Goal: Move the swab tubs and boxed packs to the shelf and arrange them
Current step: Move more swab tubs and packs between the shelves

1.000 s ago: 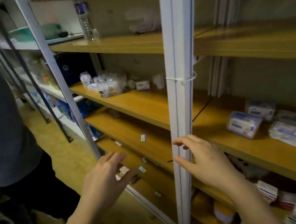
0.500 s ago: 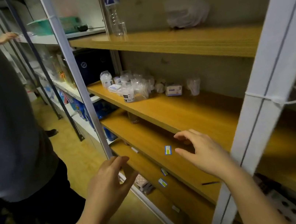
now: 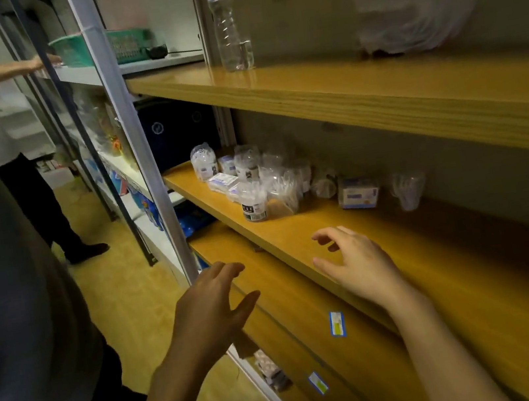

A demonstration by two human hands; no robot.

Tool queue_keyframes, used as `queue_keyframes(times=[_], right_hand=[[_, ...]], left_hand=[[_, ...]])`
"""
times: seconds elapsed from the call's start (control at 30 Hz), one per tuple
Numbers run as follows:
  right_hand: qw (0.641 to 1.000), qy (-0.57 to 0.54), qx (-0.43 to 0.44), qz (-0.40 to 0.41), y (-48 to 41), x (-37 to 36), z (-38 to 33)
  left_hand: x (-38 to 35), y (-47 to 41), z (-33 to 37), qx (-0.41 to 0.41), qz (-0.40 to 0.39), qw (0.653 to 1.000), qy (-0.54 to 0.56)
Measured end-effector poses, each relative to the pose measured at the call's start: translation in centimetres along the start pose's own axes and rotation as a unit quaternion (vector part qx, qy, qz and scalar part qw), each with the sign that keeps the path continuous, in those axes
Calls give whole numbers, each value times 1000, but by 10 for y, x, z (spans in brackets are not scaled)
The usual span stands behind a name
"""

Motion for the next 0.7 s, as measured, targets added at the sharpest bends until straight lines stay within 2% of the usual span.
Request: queue_keyframes(times=[0.13,0.3,0.43,0.53,0.7], right_hand=[[1000,8,-3,2,-48,-11,-8],[997,-10,-40,66,-115,-5,-22],[996,31,-62,53,-154,-17,-25],[995,53,-72,38,-173,-36,-21],[987,44,-120,93,-175,-41,-25]], left_hand=[[-4,-24,-30,10,14,1000,23],[-9,-64,-58,-7,9,998,61],[-13,-97,-76,-23,-12,996,79],[-16,-118,-87,-47,-24,994,92],[-23,-146,-99,-86,-34,988,120]])
Point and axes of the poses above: each hand's wrist, its own y-axis away from the middle knuckle, its own x-axis out of the back of the hand, z = x × y, the point moved 4 cm from there along -y, towards the middle knuckle, and after that the axes turned 7 degrees about y, right-handed, at the moved point
